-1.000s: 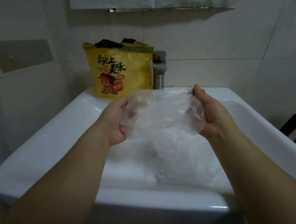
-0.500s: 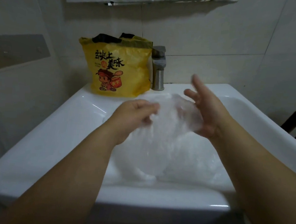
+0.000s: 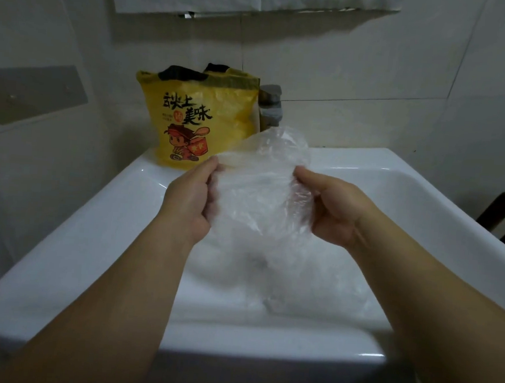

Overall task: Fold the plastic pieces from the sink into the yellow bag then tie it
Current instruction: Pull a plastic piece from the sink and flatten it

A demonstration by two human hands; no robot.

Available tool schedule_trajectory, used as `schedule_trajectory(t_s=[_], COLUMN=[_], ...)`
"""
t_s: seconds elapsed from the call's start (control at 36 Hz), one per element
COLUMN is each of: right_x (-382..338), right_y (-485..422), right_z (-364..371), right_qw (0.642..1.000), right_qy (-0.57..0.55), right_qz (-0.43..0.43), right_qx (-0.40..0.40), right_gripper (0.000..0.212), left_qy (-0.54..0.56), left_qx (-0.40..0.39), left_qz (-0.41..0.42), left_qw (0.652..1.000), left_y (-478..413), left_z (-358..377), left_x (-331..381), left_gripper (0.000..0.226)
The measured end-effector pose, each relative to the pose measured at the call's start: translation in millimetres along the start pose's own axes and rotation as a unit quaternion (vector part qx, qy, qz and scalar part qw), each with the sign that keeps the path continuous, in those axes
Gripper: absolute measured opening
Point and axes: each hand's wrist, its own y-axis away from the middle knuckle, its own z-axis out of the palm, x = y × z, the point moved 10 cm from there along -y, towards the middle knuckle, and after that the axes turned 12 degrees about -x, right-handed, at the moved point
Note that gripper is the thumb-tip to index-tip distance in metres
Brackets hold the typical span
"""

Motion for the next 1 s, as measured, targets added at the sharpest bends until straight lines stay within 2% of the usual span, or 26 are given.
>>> schedule_trajectory(t_s=[0.08, 0.11, 0.17, 0.19, 0.25, 0.28, 0.39, 0.44, 0.53, 0.58, 0.67, 0.72, 0.78, 0.83, 0.92, 1.0], right_x=[1.3, 0.0, -2.9, -5.6, -14.7, -18.7, -27.6, -25.9, -25.1, -25.7, -31.0, -33.3, -38.5, -43.4, -44.7, -41.4], right_y=[-1.7, -1.0, -0.3, 0.9, 5.1, 7.0, 8.8, 5.6, 5.9, 6.9, 9.4, 10.8, 12.6, 14.0, 14.1, 11.7], right_z=[-17.9, -24.8, -37.7, -42.7, -47.4, -47.0, -33.7, -28.4, -22.7, -22.7, -24.4, -24.9, -23.3, -22.2, -27.8, -23.9], right_qw=[0.997, 0.995, 0.990, 0.988, 0.983, 0.982, 0.988, 0.992, 0.988, 0.968, 0.881, 0.852, 0.846, 0.872, 0.947, 0.975], right_qy=[0.014, 0.026, 0.032, 0.031, 0.047, 0.058, 0.042, 0.062, 0.131, 0.235, 0.455, 0.502, 0.507, 0.458, 0.260, 0.132], right_qz=[-0.006, -0.009, -0.021, -0.035, -0.066, -0.078, -0.099, -0.084, -0.070, -0.065, -0.049, -0.059, -0.084, -0.104, -0.138, -0.153], right_qx=[0.070, 0.096, 0.136, 0.147, 0.164, 0.163, 0.109, 0.072, 0.050, 0.064, 0.120, 0.139, 0.144, 0.137, 0.131, 0.094], right_gripper=[0.018, 0.021, 0.044, 0.056, 0.060, 0.057, 0.034, 0.031, 0.049, 0.058, 0.054, 0.039, 0.021, 0.011, 0.017, 0.016], left_qy=[0.100, 0.092, 0.032, 0.014, 0.015, 0.027, 0.080, 0.027, -0.136, -0.259, -0.366, -0.392, -0.397, -0.345, -0.162, -0.034], left_qx=[-0.054, -0.081, -0.126, -0.139, -0.140, -0.138, -0.155, -0.161, -0.117, -0.078, -0.031, -0.011, 0.000, -0.010, -0.080, -0.141], left_qz=[-0.056, -0.078, -0.096, -0.090, -0.052, -0.030, 0.014, 0.031, 0.079, 0.122, 0.165, 0.187, 0.194, 0.175, 0.121, 0.103], left_qw=[0.992, 0.989, 0.987, 0.986, 0.989, 0.990, 0.985, 0.986, 0.981, 0.955, 0.915, 0.901, 0.897, 0.922, 0.976, 0.984], left_y=[3.2, 4.8, 6.4, 5.1, 3.0, 2.3, 2.2, 3.5, 3.9, 5.0, 8.1, 12.1, 14.8, 11.3, 4.3, 2.7], left_z=[10.3, 14.4, 20.6, 22.2, 20.6, 19.1, 18.1, 20.1, 14.2, 10.0, 6.0, 5.5, 6.5, 5.2, 11.2, 26.3], left_x=[-11.1, -14.3, -18.6, -19.1, -13.1, -7.9, 6.9, 9.6, 13.7, 19.8, 28.4, 34.0, 37.5, 36.4, 25.9, 19.1], left_gripper=[0.027, 0.031, 0.042, 0.051, 0.061, 0.058, 0.022, 0.020, 0.037, 0.041, 0.027, 0.016, 0.011, 0.011, 0.005, 0.010])
